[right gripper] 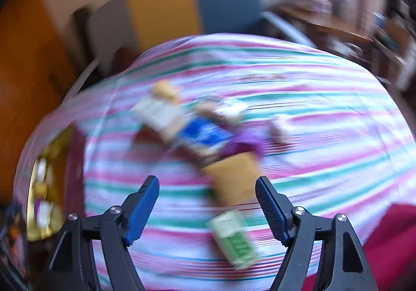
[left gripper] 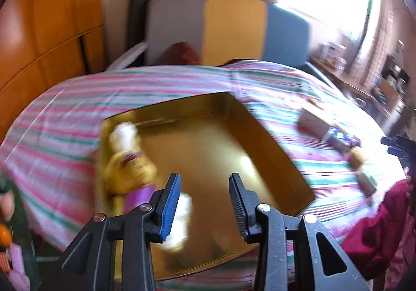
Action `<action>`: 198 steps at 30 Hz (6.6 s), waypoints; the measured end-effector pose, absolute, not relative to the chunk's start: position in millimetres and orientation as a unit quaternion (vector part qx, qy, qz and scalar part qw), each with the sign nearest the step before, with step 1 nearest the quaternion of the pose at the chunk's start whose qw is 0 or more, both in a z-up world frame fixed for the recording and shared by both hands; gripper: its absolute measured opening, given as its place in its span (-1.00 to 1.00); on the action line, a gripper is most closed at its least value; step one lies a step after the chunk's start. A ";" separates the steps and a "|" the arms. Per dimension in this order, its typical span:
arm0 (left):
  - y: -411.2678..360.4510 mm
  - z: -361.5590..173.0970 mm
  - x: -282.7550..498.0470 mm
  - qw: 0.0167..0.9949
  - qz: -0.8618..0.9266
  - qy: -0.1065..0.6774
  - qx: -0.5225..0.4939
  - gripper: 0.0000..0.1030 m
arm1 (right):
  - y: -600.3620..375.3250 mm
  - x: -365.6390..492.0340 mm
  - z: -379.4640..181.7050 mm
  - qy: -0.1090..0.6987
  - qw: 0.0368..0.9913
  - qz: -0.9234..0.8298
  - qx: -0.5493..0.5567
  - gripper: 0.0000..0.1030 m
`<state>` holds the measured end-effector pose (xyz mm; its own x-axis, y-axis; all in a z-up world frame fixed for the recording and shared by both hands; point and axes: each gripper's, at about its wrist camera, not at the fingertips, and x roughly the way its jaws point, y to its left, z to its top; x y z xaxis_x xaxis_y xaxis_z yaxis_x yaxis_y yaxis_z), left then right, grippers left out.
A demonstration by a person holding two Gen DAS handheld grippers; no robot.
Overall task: Organize objects
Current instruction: 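Grasp the green essential-oil box with the left tool, then lift the green box with the left tool while the right tool grasps the yellow sponge, then carry the green box over the gold tray and open the left tool, then carry the yellow sponge into the gold tray and open the right tool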
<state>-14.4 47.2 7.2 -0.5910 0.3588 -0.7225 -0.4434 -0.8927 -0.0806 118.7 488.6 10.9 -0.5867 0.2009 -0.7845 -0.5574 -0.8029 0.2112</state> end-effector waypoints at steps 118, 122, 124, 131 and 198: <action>245.5 -63.8 46.0 0.448 0.791 0.119 -0.400 0.39 | 466.2 32.7 -76.3 0.154 0.069 0.804 -0.570 0.27; 211.4 -14.4 36.2 0.454 0.804 0.057 -0.379 0.39 | 465.7 32.2 -76.5 0.152 0.070 0.804 -0.570 0.27; 189.5 9.9 26.0 0.439 0.825 0.038 -0.355 0.39 | 465.2 31.7 -76.9 0.150 0.070 0.804 -0.571 0.27; 88.1 5.3 -81.1 0.269 0.866 -0.018 -0.421 0.39 | 463.3 33.1 -75.9 0.142 0.073 0.805 -0.571 0.28; -10.0 -26.0 -17.2 0.079 0.919 0.061 -0.382 0.58 | 448.4 30.1 -74.3 0.085 0.101 0.817 -0.561 0.29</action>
